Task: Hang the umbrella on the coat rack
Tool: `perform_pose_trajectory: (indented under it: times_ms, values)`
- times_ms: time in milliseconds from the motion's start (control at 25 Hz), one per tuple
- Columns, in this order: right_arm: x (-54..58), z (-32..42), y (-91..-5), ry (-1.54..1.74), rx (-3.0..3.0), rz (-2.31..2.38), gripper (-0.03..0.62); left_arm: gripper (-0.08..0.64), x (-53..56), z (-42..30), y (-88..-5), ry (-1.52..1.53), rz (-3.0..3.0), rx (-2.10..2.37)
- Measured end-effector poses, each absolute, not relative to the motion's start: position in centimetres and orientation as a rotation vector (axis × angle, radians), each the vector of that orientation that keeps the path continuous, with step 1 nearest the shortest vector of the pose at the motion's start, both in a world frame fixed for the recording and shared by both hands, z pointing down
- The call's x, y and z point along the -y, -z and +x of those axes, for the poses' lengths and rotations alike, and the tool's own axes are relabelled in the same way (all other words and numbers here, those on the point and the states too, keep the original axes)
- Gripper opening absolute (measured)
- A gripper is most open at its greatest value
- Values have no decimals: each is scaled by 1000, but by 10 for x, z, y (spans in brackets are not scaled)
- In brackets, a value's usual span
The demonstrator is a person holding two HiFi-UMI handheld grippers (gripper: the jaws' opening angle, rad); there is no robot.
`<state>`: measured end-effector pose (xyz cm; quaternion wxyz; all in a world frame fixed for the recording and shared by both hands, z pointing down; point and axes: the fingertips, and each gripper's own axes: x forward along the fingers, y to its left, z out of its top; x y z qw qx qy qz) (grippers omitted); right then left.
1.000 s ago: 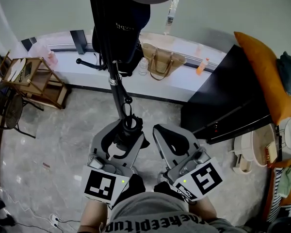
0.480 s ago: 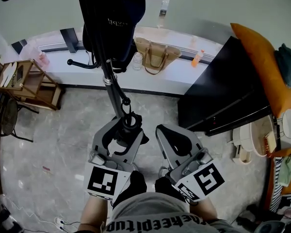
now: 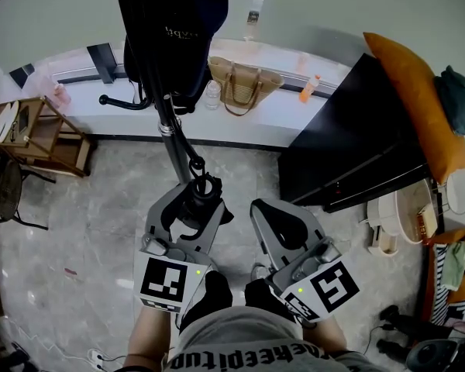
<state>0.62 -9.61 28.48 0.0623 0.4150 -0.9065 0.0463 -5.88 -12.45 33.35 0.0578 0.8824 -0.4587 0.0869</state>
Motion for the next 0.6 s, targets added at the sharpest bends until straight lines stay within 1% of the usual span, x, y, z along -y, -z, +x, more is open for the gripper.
perform_pose_trajectory:
  times_ms: [600]
  values:
    - [108,9,-289,-156,2719,1253,11,227,138,-55,-352,-323,2667,1388]
